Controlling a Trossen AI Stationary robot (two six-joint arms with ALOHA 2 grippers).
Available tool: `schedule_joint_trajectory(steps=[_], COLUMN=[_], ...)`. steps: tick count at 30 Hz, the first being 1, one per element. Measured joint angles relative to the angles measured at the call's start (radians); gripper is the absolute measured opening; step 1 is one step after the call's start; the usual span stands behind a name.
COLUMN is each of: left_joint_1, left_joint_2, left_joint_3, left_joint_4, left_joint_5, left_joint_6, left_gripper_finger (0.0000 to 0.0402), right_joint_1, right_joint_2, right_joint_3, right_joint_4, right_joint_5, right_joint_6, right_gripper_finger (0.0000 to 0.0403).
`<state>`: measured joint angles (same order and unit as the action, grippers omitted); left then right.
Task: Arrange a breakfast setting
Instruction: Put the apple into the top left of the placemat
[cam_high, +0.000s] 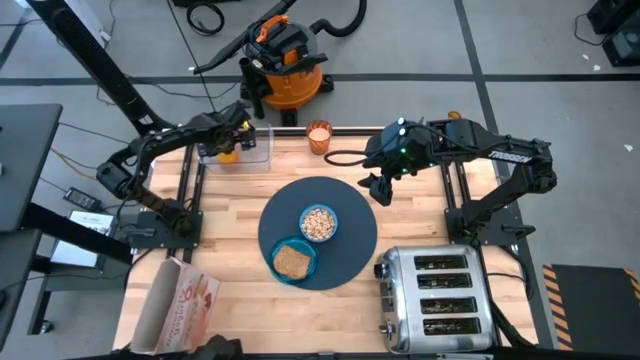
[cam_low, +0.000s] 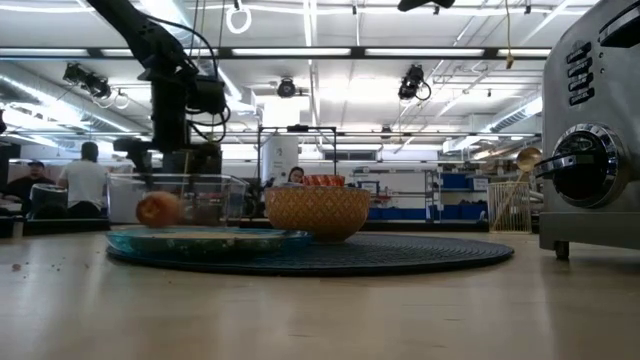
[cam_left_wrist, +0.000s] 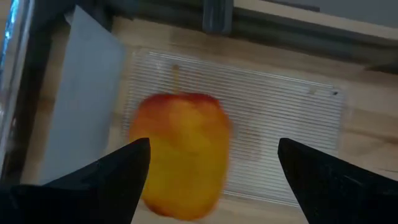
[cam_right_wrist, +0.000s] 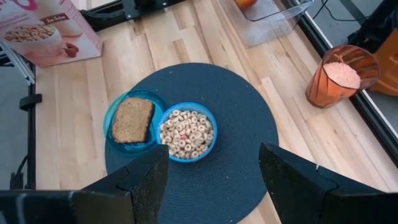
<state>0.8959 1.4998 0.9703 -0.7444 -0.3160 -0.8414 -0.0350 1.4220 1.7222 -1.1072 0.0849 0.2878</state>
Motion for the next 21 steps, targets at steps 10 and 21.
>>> schedule_joint_trajectory(steps=[10,21], left_joint_1=[0.023,-0.01], left_joint_2=[0.019,-0.041], left_joint_3=[0.001,0.002], left_joint_4=[-0.036,-0.078], left_joint_5=[-0.025,-0.052], left_joint_6=[0.002,-0.038], left_gripper_finger=[0.0357,0.0357], right_joint_1=[-0.005,-0.03], right_joint_2=[0.0,0.0], right_joint_3=[0.0,0.0], right_joint_4=[0.006,0.016], right_joint_5=[0.0,-0.008], right_joint_6=[0.008,-0.001], right_gripper_finger=[0.0254,0.0254])
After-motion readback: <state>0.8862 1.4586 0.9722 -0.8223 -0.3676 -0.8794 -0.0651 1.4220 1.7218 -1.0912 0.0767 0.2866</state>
